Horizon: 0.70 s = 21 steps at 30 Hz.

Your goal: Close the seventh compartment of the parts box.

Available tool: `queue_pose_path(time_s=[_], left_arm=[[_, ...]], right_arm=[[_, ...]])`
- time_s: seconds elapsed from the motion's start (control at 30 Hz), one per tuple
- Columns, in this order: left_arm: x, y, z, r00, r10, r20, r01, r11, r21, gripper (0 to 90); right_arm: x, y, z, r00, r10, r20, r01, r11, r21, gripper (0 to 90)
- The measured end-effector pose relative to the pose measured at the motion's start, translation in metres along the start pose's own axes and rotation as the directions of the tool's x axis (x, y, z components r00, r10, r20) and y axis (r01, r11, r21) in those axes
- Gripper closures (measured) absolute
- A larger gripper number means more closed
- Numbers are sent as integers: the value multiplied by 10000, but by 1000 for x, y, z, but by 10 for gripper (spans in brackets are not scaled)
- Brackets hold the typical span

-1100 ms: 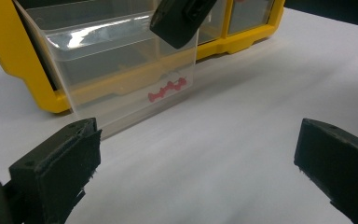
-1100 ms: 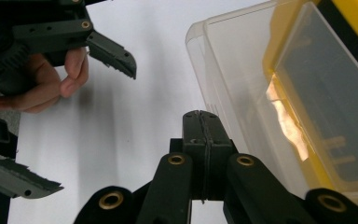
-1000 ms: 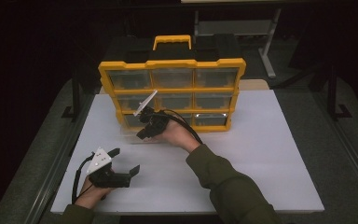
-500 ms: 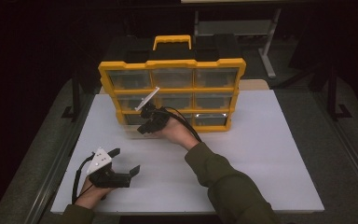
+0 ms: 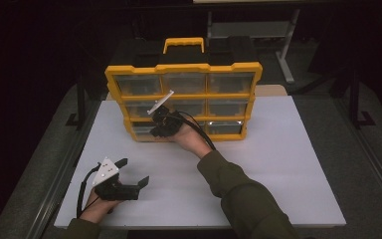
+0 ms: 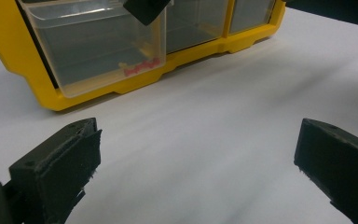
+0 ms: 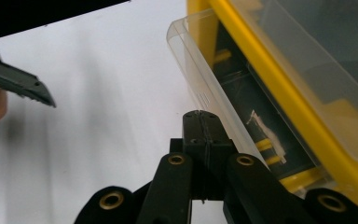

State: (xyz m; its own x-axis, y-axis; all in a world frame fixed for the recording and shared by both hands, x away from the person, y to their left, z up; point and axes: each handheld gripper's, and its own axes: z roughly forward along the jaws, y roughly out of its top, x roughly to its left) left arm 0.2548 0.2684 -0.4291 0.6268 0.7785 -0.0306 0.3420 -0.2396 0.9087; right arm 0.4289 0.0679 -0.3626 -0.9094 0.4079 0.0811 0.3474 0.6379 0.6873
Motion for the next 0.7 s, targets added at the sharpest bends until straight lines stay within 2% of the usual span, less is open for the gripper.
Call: queue_pose_path(time_s=[0.03, 0.07, 0.1, 0.23, 0.27, 0.37, 0.53, 0.7], left_arm=[[0, 0, 0, 10000, -37, -4, 37, 10000, -28, 0], [0, -1, -1, 10000, -78, -8, 78, 10000, -31, 0], [0, -1, -1, 10000, -78, -8, 78, 10000, -31, 0], [0, 0, -1, 10000, 75, -19, -75, 10000, 22, 0], [0, 0, -1, 9999, 118, -13, -118, 9999, 50, 0], [0, 0, -1, 10000, 27, -21, -27, 10000, 23, 0], [0, -1, -1, 10000, 4, -19, -4, 10000, 7, 0], [0, -1, -1, 10000, 77, -8, -77, 10000, -3, 0]], right_arm=[[-1, 0, -1, 9999, 72, 71, -72, 10000, 57, 896], [-3, -1, 0, 9997, -128, 193, 129, 9999, -64, 896], [-3, -1, 0, 9997, -128, 193, 129, 9999, -64, 896], [-6, -1, 0, 9986, -8, 525, 21, 9997, -245, 896], [-5, -1, -1, 9982, 200, 560, -188, 9996, -221, 896], [-6, -1, 1, 9972, 214, 720, -190, 9993, -334, 896], [-6, -1, 1, 9952, 329, 918, -295, 9988, -381, 896], [-7, -2, -1, 9959, 291, 860, -248, 9984, -512, 895]])
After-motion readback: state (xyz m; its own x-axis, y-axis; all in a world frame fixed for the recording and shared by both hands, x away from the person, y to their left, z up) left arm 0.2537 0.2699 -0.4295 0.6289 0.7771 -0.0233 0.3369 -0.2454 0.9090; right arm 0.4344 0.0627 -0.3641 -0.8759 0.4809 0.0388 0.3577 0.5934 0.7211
